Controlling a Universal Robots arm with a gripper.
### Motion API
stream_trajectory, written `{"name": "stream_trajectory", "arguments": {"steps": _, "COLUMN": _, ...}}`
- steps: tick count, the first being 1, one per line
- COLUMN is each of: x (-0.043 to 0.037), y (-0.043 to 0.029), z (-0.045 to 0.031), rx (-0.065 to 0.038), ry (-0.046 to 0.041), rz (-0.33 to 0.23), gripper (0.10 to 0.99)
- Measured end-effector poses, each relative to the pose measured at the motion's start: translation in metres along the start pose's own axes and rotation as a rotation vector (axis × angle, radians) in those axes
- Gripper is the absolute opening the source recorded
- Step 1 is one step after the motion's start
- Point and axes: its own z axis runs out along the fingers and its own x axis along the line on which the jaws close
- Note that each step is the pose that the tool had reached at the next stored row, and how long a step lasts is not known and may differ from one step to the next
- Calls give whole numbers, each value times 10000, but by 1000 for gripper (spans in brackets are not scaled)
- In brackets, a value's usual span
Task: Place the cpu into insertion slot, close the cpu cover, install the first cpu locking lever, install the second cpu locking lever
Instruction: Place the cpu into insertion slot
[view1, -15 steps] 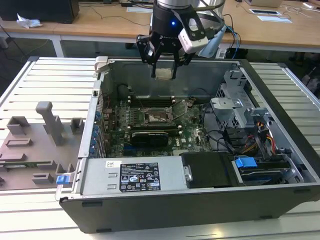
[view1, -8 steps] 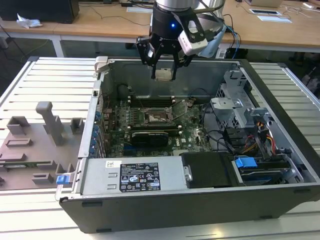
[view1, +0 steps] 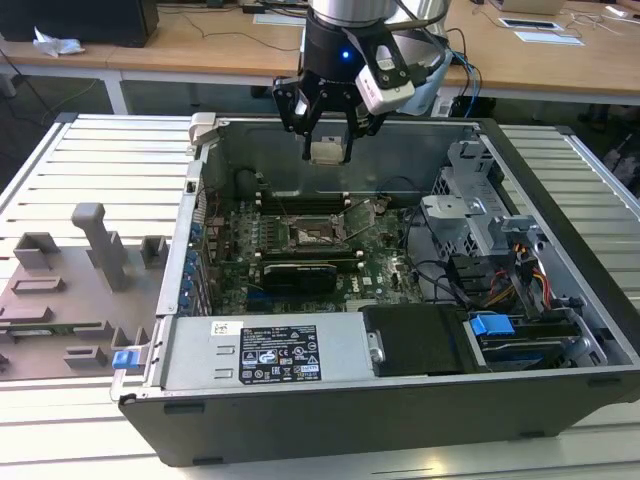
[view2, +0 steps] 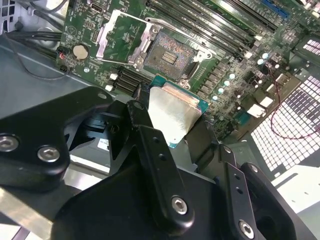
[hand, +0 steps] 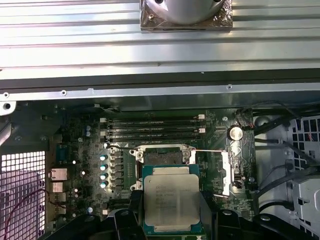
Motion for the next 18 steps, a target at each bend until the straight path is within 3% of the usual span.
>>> {"name": "stream_trajectory", "arguments": {"steps": 18, "x": -2, "y": -9, "z": 105, "rx": 0, "ry": 0, "rz": 0, "gripper": 541}}
